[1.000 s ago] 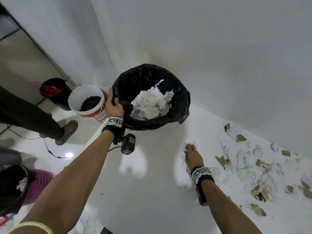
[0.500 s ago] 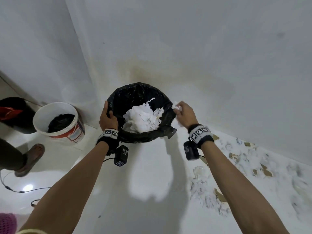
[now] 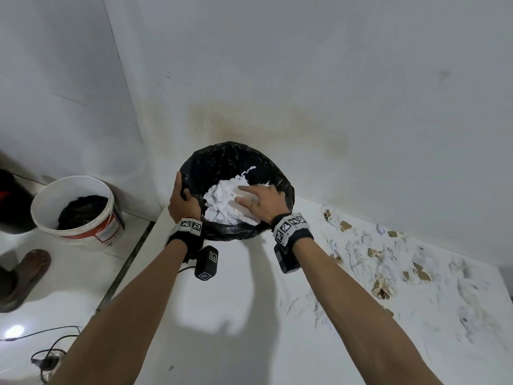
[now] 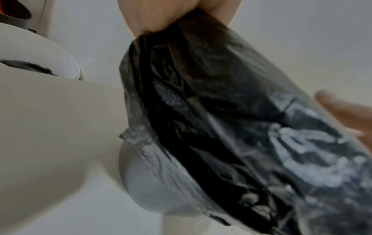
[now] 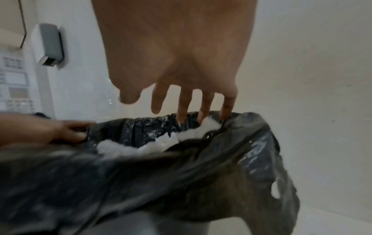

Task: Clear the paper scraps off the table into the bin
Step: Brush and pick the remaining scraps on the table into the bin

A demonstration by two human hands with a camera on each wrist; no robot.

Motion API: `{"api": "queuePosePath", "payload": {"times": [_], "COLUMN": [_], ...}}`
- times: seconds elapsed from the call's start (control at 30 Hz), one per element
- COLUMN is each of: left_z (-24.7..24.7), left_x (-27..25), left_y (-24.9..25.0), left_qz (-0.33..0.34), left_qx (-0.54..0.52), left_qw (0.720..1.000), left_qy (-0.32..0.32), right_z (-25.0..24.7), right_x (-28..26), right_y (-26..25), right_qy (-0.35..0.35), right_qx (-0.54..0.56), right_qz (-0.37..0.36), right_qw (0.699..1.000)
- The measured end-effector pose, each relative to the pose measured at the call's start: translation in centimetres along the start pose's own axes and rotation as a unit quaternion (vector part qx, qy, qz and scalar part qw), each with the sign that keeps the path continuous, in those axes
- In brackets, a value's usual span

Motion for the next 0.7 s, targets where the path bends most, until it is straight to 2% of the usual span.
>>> {"api": "queuePosePath", "payload": {"times": [0.07,0.13,0.2,0.27,0.33,0.4,0.47,0.53,0.6,0.7], "left_z": [-0.4,-0.8,-1.5,-1.9,-2.3,-2.7,-3.1,-3.6,-3.9,-4.3], "left_x": [-0.2,-0.6,-1.3,-2.2,-2.8,-3.7,-5.0,-6.5,-8.4,-11.2], "left_y": [-0.2,-0.4,-0.7,-1.5,-2.3,-3.1,-3.7,-4.1,-4.7,-5.6], "left_qz": [0.007,0.007,0.011,0.007,-0.009,-0.010,-0.005,-0.003,-0.011,-0.027], "left_qx": [-0.002,-0.007,-0.003,0.000,0.001,0.006,0.012,0.014,0.005,0.005], "left_qw": [1.000,1.000,1.000,1.000,1.000,1.000,0.999,0.998,0.997,0.996], "left_qy": [0.005,0.010,0.016,0.020,0.020,0.029,0.040,0.057,0.073,0.085], "right_z": [-2.8,-5.6,-7.1,-6.6,-3.7,0.8,5.2,8.5,10.4,12.1], "right_x": [-0.8,-1.9,-3.7,-6.4,-9.9,-14.2,-18.5,-22.0,-24.5,-24.7], "right_y": [-0.3,1.6,5.3,10.8,17.1,23.7,28.9,31.1,31.0,29.3], "right_qy": [0.079,0.151,0.197,0.213,0.176,0.091,0.035,0.005,0.000,-0.006], "right_qx": [0.024,0.073,0.115,0.130,0.123,0.088,0.079,0.117,0.152,0.151], "right_qz": [-0.025,-0.016,0.018,0.078,0.180,0.293,0.364,0.415,0.444,0.427], "right_qw": [0.996,0.986,0.973,0.965,0.960,0.948,0.927,0.902,0.883,0.891]}}
Point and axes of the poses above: each hand's wrist, its own x-axis towards the middle knuckle, its own z-axis out of the palm, y = z × x, the point moved 8 cm from there along x, towards the middle knuckle, and after that the axes turned 12 degrees about x, right-handed, at the moved point
